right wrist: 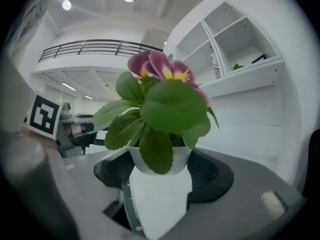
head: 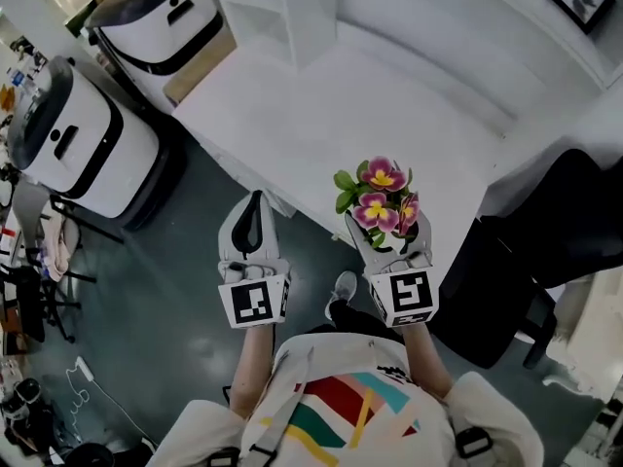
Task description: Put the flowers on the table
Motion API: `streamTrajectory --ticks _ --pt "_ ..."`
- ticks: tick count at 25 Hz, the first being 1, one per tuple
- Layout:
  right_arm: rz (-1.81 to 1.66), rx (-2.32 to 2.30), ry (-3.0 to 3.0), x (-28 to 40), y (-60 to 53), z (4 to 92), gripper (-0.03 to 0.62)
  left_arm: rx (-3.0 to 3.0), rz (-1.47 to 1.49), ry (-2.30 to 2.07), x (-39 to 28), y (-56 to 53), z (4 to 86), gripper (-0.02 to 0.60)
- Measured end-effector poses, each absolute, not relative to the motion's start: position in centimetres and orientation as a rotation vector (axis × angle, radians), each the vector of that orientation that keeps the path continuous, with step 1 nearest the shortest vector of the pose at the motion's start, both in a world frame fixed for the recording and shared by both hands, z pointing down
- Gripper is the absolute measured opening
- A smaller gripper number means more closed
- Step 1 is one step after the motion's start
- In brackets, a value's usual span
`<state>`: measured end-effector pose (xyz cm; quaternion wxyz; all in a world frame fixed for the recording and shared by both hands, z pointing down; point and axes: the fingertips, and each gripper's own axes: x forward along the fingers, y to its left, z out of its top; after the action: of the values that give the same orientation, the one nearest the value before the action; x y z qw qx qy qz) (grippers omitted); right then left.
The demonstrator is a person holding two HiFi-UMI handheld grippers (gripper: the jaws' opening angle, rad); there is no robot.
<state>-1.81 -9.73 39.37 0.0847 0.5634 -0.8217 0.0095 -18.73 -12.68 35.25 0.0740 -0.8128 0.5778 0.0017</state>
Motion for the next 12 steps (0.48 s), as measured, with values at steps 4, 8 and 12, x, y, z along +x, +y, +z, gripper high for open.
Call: streamTrajectory --ticks 4,8,12 --pt "0.035 1.789 -2.395 0.8 -12.3 38.8 0.324 -2.475 0.036 1.588 -15.1 -15.9 33.6 0.003" --pt "0.035 1.885 -2.326 3.2 -12.5 38.1 0.324 -2.554 0.052 1.475 -11.8 -17.3 33.1 0.003" --pt "0.05 2.06 -2.18 7.2 -11.6 37.9 0.324 -2.642 0.089 1.275 -6.7 -18.7 32.5 0.003"
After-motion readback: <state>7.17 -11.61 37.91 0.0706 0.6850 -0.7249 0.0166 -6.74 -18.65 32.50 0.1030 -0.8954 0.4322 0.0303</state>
